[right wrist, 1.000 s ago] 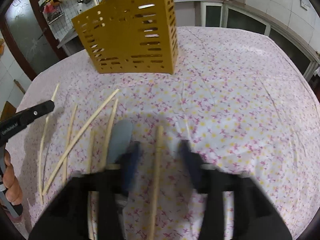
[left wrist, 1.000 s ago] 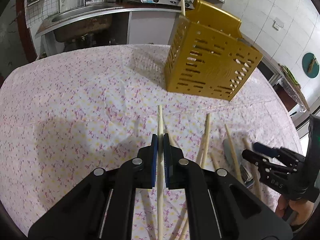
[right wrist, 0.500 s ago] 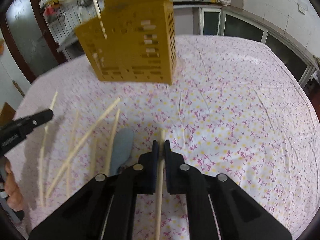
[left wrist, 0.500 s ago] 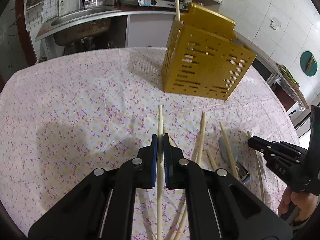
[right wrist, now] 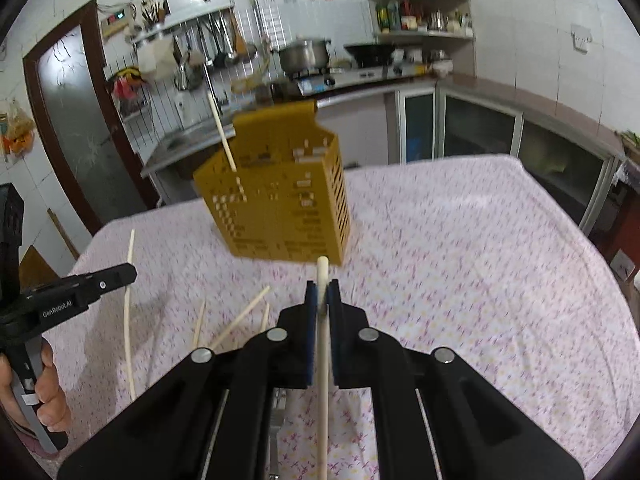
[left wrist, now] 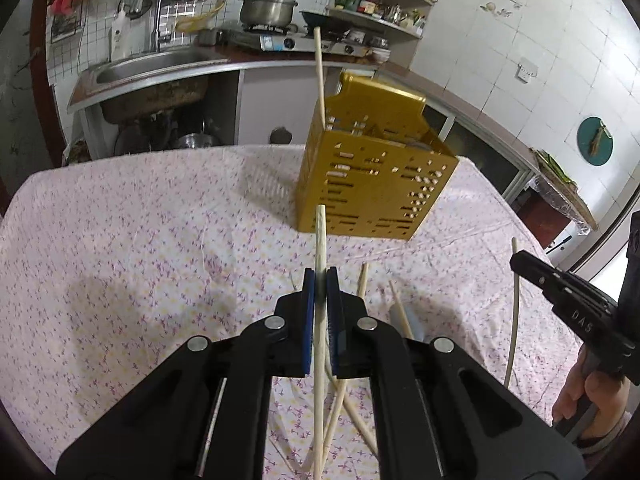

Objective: Organize utensils
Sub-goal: 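Lift both held chopsticks and carry them toward the yellow holder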

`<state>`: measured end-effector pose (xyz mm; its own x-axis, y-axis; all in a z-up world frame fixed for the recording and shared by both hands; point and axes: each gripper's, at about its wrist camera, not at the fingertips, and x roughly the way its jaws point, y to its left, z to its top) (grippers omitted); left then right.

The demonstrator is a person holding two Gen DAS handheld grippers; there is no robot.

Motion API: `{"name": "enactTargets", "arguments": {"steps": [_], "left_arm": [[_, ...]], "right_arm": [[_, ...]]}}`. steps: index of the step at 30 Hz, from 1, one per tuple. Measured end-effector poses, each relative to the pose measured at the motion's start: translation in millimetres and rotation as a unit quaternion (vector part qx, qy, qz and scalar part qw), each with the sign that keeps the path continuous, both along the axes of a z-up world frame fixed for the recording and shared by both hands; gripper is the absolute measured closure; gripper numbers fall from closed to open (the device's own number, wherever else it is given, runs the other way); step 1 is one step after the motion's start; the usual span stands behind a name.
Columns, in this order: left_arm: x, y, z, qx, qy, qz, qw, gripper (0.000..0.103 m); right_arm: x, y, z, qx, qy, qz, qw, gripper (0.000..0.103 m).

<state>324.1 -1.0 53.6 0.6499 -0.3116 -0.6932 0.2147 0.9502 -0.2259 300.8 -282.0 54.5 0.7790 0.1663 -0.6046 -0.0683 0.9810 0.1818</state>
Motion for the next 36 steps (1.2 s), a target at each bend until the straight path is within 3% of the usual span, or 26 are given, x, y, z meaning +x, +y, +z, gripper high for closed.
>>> {"name": "enactTargets", "arguments": {"steps": [9, 24, 36], "left_arm": [[-6, -1, 20, 0.008, -0.032, -0.001, 0.9995, 0.099], [-12, 0, 47, 0.011, -0.064, -0.003, 0.9979, 0.099], [1, -8, 76, 0.016, -0.096, -0.005, 0.9952, 0.099]], "right_arm": [[-12, -8, 24, -0.001, -0.048, -0.005, 0.999, 0.097], [-18, -8, 38, -0.005, -0.074, -0.008, 0.997, 0.097], [-12, -12, 67, -0.013, -0.106, -0.017, 0.994, 0.097]]}}
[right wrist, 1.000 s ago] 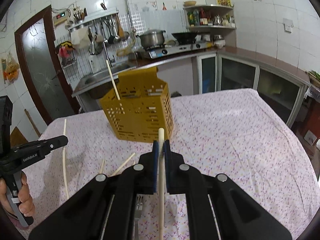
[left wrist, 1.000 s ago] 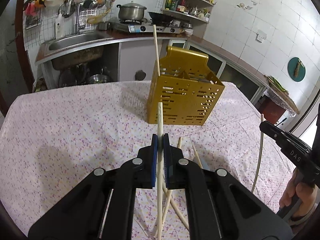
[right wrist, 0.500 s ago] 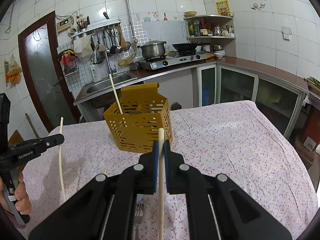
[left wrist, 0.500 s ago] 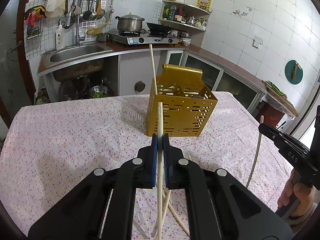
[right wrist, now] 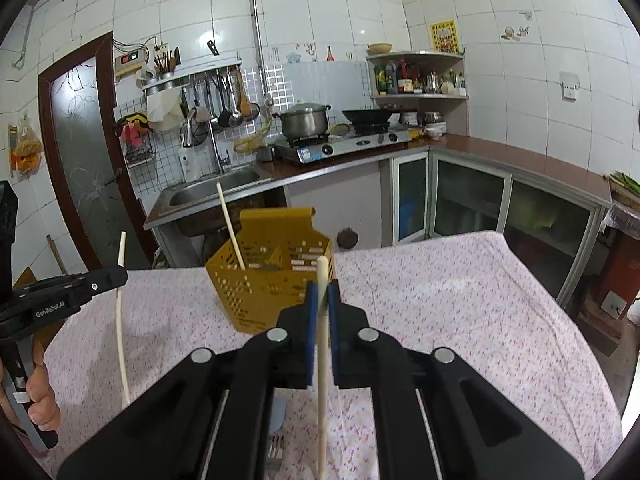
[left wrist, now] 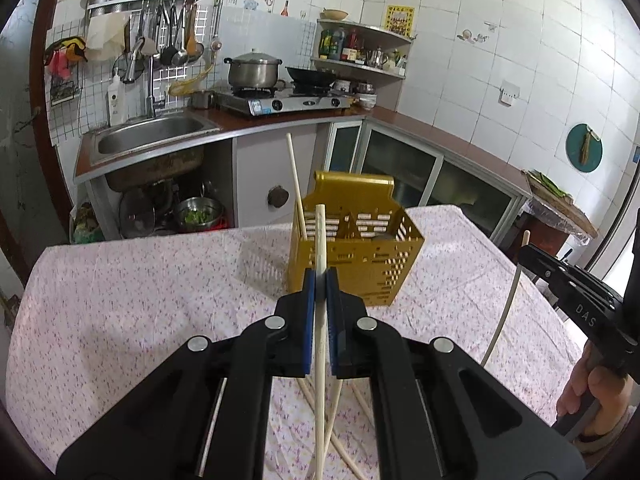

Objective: Organize utensils
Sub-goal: 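Lift both held chopsticks and carry them toward the yellow holder, then lower both chopsticks into the yellow holder and open both grippers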

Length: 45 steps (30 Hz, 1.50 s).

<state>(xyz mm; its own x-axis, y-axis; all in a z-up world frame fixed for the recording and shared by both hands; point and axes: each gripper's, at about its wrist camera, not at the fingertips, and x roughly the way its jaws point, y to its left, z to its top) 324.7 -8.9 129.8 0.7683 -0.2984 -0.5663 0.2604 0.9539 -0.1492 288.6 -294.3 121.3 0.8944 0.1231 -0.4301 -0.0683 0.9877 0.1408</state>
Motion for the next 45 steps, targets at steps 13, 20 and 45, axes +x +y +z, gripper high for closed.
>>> {"name": "enactTargets", "arguments": {"steps": [13, 20, 45], "left_arm": [[41, -20, 52, 0.002, -0.044, -0.001, 0.999, 0.099], [77, -37, 76, 0.011, -0.065, -0.002, 0.9978, 0.099], [179, -64, 38, -0.013, -0.152, 0.025, 0.9879, 0.099]], "right_arm": [[35, -1, 69, -0.023, -0.046, -0.004, 0.999, 0.097], [71, -1, 110, -0.032, -0.069, -0.007, 0.997, 0.097], [163, 20, 92, -0.013, -0.115, 0.0, 0.993, 0.097]]}}
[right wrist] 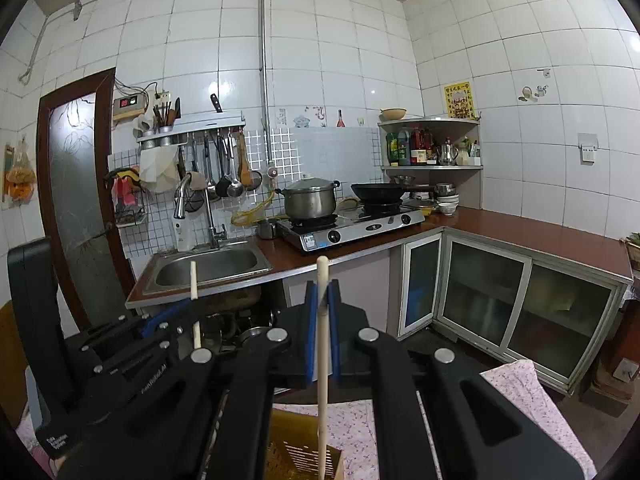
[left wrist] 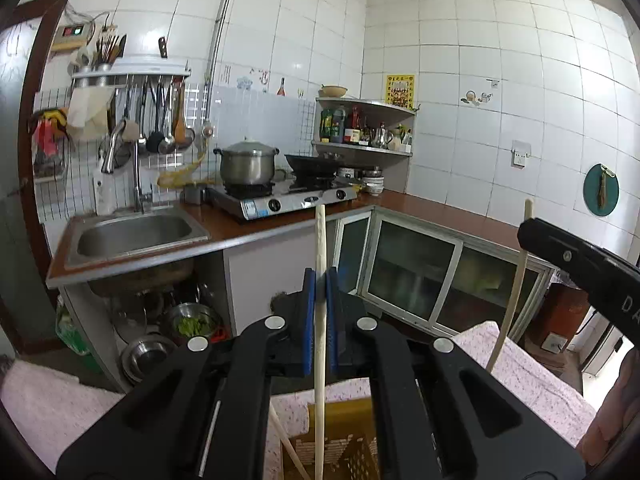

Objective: Organize utensils
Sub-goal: 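Lower both chopsticks into the yellow holder and open both grippers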

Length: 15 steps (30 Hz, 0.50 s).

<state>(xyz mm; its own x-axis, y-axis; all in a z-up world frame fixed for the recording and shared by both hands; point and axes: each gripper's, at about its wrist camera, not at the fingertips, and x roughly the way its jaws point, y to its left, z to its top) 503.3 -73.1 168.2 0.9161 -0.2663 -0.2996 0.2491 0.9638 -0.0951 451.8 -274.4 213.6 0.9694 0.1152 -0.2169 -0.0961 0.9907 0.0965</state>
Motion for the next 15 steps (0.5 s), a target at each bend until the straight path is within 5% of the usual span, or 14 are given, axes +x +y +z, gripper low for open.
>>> {"name": "enactTargets", "arguments": {"steps": [7, 15], "left_arm": [[-7, 7, -41, -0.001, 0.019, -0.002, 0.9998, 0.099], [-21, 28, -81, -0.013, 0.074, 0.012, 0.9971, 0.099]], "right_arm": [[-2, 4, -46, -0.006, -0.005, 0.01, 1.0, 0.097], [-9, -3, -98, -0.003, 0.056, 0.019, 0.998, 0.097]]}}
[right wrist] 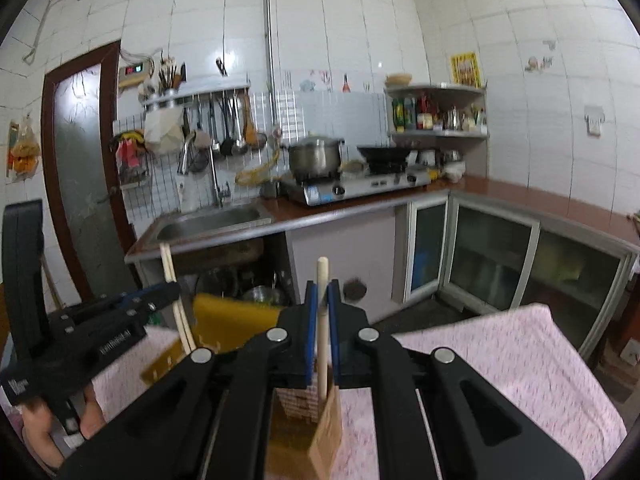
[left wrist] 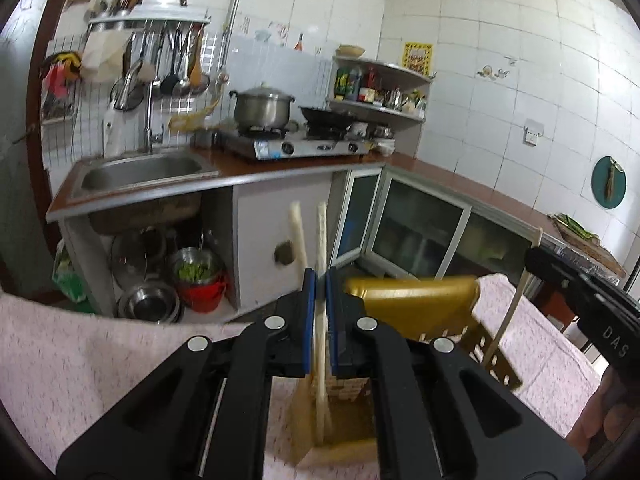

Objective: Organize utensils
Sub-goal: 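Lower both chopsticks into the yellow holder and open both grippers, then move both open grippers down toward the fork and chopsticks on the table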

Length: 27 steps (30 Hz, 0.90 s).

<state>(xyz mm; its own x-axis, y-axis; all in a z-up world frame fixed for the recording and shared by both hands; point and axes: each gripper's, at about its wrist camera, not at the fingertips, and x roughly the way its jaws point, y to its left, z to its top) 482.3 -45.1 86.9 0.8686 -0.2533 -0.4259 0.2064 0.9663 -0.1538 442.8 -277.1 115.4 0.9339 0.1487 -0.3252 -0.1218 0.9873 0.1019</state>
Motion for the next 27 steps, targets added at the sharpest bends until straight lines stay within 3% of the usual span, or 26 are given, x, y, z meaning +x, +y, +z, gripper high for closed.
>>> {"name": "enactTargets", "arguments": {"steps": [3, 4, 5, 7, 10, 16, 19, 27], "left_arm": [[-13, 6, -2, 0.002, 0.014, -0.001, 0.9999, 0.095], [-18, 9, -1, 0.0, 0.021, -0.004, 0.9998, 0.086], [-23, 12, 0, -0.003, 0.027, -0.005, 0.9996, 0.071], [-38, 19, 4, -0.003, 0.03, -0.001, 0.9995, 0.053], [-63, 29, 7, 0.01, 0.034, 0.008, 0.9993, 0.039], [-107, 49, -5, 0.041, 0.065, 0.033, 0.9965, 0.01], [-124, 57, -14, 0.041, 0.088, 0.036, 0.9946, 0.005], [-148, 62, -53, 0.041, 0.151, 0.035, 0.987, 0.005]], "right_arm": [[-7, -2, -9, 0.005, 0.023, 0.001, 1.0, 0.096], [-10, -3, -10, 0.006, 0.03, 0.0, 1.0, 0.092], [-14, -4, -12, 0.006, 0.035, 0.0, 0.999, 0.072], [-27, -8, -12, 0.01, 0.036, -0.005, 0.999, 0.043], [-51, -10, -10, 0.002, 0.034, -0.01, 0.999, 0.043], [-88, -18, -24, -0.01, 0.071, -0.029, 0.997, 0.043], [-104, -21, -39, -0.012, 0.093, -0.035, 0.995, 0.043], [-139, -10, -89, -0.017, 0.157, -0.019, 0.987, 0.043]]}}
